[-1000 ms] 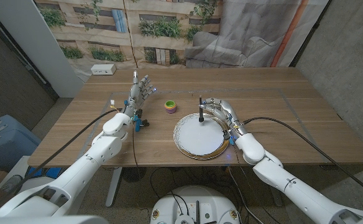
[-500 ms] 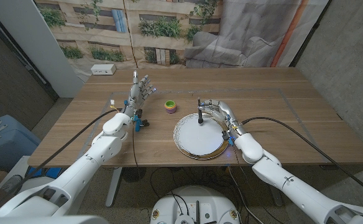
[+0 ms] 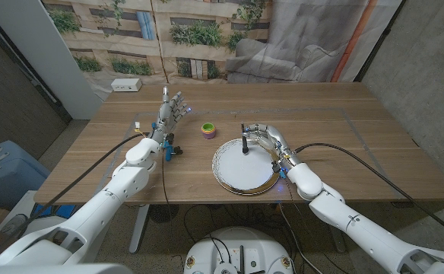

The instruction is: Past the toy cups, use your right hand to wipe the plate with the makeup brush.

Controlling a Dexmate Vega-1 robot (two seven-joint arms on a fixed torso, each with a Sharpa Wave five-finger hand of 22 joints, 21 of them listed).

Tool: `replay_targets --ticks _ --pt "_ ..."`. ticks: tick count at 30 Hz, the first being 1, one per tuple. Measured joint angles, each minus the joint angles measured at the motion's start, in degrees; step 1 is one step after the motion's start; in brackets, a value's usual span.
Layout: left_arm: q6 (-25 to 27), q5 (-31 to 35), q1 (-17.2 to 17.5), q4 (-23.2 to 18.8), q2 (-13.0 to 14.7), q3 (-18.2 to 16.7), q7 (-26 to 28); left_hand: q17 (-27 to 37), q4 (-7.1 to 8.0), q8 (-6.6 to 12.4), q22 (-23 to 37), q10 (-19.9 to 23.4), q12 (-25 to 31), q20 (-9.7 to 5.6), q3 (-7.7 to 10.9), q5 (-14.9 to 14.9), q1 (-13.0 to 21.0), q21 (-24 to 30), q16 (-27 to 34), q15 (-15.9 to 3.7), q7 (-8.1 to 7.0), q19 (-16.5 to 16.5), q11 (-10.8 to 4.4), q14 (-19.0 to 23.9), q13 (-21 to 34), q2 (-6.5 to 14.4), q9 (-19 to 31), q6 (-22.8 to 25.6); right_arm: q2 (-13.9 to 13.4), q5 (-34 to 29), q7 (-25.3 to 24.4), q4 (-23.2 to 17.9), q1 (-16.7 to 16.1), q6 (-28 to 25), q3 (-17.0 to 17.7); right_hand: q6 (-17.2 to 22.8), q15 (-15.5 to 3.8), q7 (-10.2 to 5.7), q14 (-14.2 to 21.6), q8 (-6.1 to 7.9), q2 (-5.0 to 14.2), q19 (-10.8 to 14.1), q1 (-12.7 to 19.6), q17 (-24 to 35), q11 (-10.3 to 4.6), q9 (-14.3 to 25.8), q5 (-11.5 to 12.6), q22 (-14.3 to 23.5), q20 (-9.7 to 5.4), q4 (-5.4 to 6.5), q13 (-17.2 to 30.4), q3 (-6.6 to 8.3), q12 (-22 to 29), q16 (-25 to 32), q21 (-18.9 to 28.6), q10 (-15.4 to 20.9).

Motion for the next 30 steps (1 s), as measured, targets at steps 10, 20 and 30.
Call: replay_targets --ticks 10,20,30 --pt "0.01 0.0 -0.01 0.0 -0.02 0.0 0.0 0.0 0.0 0.0 0.0 0.0 0.0 0.0 0.0 0.0 0.0 0.0 0.0 0.0 0.0 0.0 0.0 0.0 0.0 0.0 0.0 0.0 -0.81 0.41 0.2 -1.55 -0.86 -1.27 0.04 0.0 0.0 0.0 0.0 -0.02 0.0 0.0 0.0 0.0 0.0 0.02 -0.01 0.0 0.0 0.0 0.31 0.0 0.0 0.0 0.0 0.0" --pt "0.02 0.0 -0.01 0.0 -0.01 0.02 0.0 0.0 0.0 0.0 0.0 0.0 0.0 0.0 0.0 0.0 0.0 0.0 0.0 0.0 0.0 0.0 0.0 0.0 0.0 0.0 0.0 0.0 -1.65 0.62 0.11 -2.86 -1.66 -1.68 0.42 0.25 0.0 0.25 0.0 -0.07 -0.01 0.0 -0.01 -0.01 0.0 0.05 -0.02 0.0 0.0 0.0 0.29 0.0 -0.04 0.0 0.0 0.0" --pt "0.02 0.0 -0.01 0.0 -0.02 0.02 0.0 0.0 0.0 0.0 0.0 0.0 0.0 0.0 0.0 0.0 0.0 0.0 0.0 0.0 0.0 0.0 0.0 0.0 0.0 0.0 0.0 0.0 -2.53 0.8 0.02 -4.24 -2.64 -1.98 0.88 0.25 0.0 0.25 0.01 -0.12 -0.01 0.0 -0.01 -0.01 0.0 0.05 0.21 0.0 0.0 0.0 0.37 0.0 -0.05 0.0 0.0 0.0"
